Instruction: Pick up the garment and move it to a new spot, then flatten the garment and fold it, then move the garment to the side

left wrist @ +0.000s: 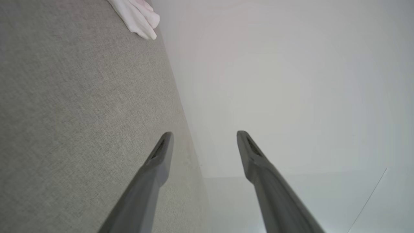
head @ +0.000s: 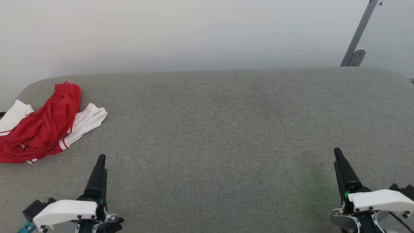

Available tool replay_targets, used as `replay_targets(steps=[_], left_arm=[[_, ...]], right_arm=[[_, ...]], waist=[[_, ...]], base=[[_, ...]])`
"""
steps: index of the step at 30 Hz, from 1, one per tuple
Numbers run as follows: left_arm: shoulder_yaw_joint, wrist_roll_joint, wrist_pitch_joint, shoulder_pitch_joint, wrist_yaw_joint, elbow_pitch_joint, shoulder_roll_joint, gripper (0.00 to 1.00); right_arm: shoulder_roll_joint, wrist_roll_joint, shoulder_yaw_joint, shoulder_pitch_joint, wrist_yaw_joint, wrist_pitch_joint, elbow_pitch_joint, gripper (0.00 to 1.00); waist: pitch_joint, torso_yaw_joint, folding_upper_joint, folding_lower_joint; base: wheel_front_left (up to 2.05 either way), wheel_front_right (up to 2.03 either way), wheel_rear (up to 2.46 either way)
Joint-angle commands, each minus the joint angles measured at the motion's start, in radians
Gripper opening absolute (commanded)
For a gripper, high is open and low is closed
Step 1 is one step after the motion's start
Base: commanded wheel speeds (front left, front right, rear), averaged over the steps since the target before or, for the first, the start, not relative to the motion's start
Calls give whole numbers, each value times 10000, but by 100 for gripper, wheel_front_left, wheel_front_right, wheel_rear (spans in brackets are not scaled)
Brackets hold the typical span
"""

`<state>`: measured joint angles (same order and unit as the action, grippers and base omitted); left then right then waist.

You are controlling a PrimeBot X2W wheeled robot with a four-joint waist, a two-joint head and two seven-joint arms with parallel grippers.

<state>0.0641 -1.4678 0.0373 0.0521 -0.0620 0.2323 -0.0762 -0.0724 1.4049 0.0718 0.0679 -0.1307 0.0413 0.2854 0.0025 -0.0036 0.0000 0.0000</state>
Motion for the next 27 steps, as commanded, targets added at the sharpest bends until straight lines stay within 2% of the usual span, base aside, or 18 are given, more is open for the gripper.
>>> replay_targets(steps=[1,7,13,27], left_arm=[[-60,290,-75,192,56,-230,-140,100],[-427,1865,-338,263,382,-349,-477,100],[-739,3150,-583,293,566,-422,-680,100],[-836,4943,-1055,168,438,-574,-798,100]], right_arm=[[-92,-325,-21,265,-2,-103,-135,100],[-177,-1960,-131,365,-2,-260,-67,100],[-220,-3116,-226,377,-2,-373,-81,100],[-364,-4710,-394,324,-1,-637,-242,100]], waist=[[-1,-3,0,0],[-11,-26,0,0],[-38,-42,0,0],[-86,-80,0,0]], base=[[0,0,0],[0,0,0],[0,0,0],[0,0,0]])
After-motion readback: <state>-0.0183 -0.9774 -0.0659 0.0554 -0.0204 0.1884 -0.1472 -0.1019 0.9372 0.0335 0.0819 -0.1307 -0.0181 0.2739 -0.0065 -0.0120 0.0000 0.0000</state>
